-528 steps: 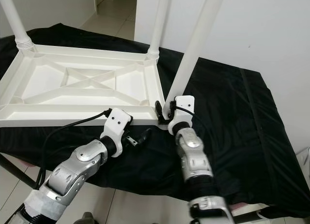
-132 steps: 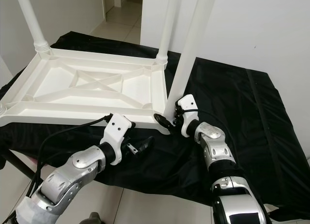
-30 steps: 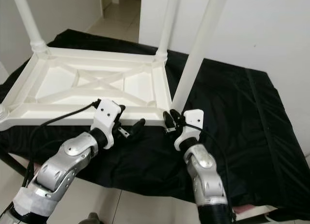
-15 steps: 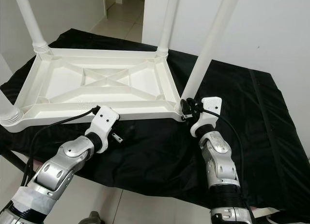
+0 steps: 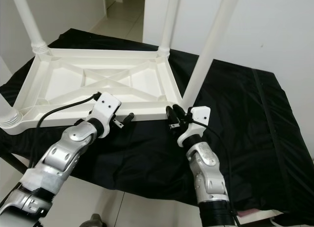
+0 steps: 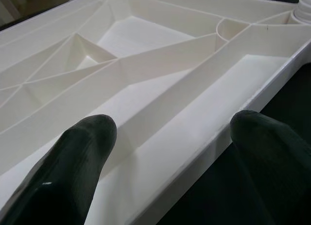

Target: Building children table

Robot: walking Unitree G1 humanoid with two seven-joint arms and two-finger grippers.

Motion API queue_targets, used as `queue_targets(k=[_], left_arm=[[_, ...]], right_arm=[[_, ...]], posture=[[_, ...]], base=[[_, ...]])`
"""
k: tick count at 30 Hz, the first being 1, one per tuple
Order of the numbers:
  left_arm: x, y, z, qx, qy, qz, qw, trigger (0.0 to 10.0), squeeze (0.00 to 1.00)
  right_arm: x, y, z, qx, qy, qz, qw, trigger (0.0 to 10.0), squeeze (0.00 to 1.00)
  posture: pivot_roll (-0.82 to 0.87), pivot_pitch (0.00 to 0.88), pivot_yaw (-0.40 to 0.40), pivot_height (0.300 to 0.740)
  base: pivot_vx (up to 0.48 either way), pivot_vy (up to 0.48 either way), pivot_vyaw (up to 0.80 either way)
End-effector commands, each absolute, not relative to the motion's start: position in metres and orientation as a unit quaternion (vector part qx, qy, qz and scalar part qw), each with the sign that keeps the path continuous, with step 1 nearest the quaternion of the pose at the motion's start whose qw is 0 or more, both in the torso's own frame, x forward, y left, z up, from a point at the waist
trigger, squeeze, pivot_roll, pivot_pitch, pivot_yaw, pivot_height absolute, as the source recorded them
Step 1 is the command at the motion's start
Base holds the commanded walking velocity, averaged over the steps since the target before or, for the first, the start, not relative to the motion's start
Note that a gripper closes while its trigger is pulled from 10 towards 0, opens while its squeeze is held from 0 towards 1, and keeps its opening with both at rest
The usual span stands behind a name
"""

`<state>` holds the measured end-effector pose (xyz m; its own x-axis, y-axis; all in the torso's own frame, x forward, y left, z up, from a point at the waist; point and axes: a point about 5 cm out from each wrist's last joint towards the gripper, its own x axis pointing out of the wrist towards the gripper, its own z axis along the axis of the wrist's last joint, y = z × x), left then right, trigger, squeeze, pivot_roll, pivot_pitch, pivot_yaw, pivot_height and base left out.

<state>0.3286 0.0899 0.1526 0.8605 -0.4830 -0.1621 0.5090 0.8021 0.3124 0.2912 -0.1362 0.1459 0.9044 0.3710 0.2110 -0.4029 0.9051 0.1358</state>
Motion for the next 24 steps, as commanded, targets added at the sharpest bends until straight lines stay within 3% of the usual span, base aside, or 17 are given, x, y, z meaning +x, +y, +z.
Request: queue_targets(k=[1,8,15,24], left_arm=[[0.330,0.087,0.147,0.191,0.044,-0.263,0.945,10.0,0.00],[0.336,0.082,0.138,0.187,0.071,-0.297,0.934,10.0,0.00],[0.340,0.091,0.128,0.194,0.104,-0.290,0.932,10.0,0.00],[0.339,0.090,0.112,0.195,0.130,-0.304,0.923,10.0,0.00]], right_arm=[[0.289,-0.137,0.146,0.091,-0.089,0.201,0.971,10.0,0.00],[0.295,-0.142,0.154,0.076,-0.104,0.200,0.971,10.0,0.00],[0.304,-0.144,0.163,0.056,-0.117,0.207,0.970,10.0,0.00],[0.320,-0.145,0.165,0.017,-0.118,0.183,0.976,10.0,0.00]], posture=[[0.14,0.041,-0.073,0.740],[0.13,0.008,-0.039,0.740],[0.12,0.000,0.051,0.740],[0.09,0.000,0.087,0.740]], base=[[0.000,0.000,0.00],[0.000,0.000,0.00],[0.000,0.000,0.00],[0.000,0.000,0.00]])
